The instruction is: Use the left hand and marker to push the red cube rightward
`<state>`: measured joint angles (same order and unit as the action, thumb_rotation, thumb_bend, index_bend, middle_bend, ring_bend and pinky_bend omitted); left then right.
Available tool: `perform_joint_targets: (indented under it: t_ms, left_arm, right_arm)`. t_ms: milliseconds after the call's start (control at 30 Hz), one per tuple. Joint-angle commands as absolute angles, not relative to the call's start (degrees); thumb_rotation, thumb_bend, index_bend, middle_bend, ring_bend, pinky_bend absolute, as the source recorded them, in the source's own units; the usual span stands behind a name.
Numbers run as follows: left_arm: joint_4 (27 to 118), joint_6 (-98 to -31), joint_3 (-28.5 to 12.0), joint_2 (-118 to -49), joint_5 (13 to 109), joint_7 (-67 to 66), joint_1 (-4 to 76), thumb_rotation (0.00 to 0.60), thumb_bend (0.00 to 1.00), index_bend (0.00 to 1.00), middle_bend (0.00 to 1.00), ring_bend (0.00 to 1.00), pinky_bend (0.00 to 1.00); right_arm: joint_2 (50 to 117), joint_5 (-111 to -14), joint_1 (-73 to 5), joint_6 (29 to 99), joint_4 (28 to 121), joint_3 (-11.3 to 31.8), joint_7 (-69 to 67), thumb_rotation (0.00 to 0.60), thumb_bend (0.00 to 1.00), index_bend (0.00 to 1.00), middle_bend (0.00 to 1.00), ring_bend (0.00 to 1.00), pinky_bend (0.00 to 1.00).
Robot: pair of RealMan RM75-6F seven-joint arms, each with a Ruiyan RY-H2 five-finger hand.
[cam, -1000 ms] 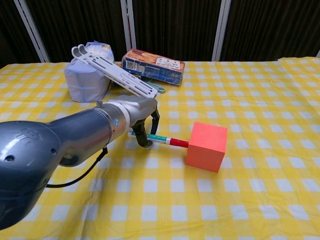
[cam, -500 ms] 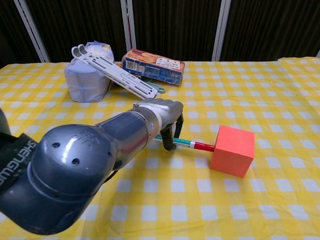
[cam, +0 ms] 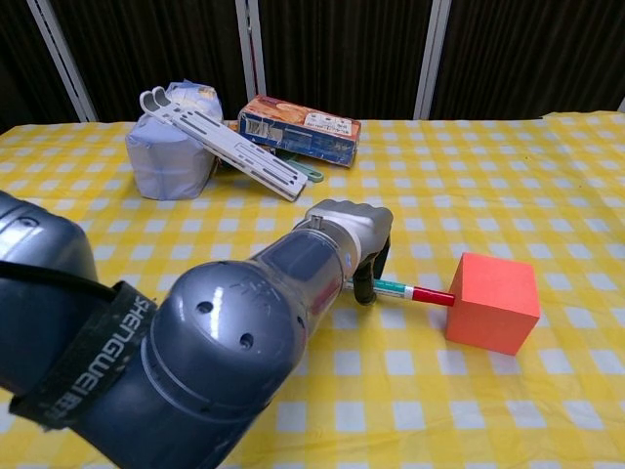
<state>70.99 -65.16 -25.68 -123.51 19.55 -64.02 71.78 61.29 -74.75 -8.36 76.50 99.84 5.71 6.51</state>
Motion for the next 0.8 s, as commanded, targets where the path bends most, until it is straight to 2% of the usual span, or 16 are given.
perform_joint_targets:
  t_ms: [33, 200, 433, 700, 800]
  left_arm:
    - [71.9, -65.6, -25.2, -122.9, 19.9, -64.2, 71.4, 0.600, 0.48, 0.58, 0.13, 0.00, 0.06]
    - [75.9, -67.3, -24.2, -120.0, 20.2, -64.2, 69.3, 0.600, 0.48, 0.58, 0.13, 0.00, 0.06]
    - [84.4, -70.3, -21.6, -112.2, 21.6, -62.4, 63.9, 0.600, 0.48, 0.58, 0.13, 0.00, 0.06]
    - [94.9, -73.0, -18.1, -100.7, 23.5, -58.2, 56.4, 0.600, 0.48, 0.58, 0.13, 0.00, 0.06]
    - [98.6, -74.2, -14.7, -94.1, 25.9, -54.8, 51.6, 0.600, 0.48, 0.58, 0.13, 0.00, 0.06]
  right_arm:
    - [61.3, -74.7, -8.4, 76.5, 99.8, 5.7, 6.5, 0.600, 0.30, 0.00, 0.00, 0.00, 0.00]
    - [61.3, -74.9, -8.3, 76.6, 99.8, 5.7, 6.6, 0.600, 0.30, 0.00, 0.00, 0.00, 0.00]
    - [61.3, -74.7, -8.4, 76.4, 99.9, 5.6, 6.9, 0.600, 0.30, 0.00, 0.00, 0.00, 0.00]
    - [61.4, -74.4, -8.4, 76.4, 100.0, 5.7, 7.2, 0.600, 0.30, 0.00, 0.00, 0.00, 0.00]
    - [61.4, -73.9, -8.5, 76.2, 100.2, 5.8, 7.4, 0.600, 0.30, 0.00, 0.00, 0.00, 0.00]
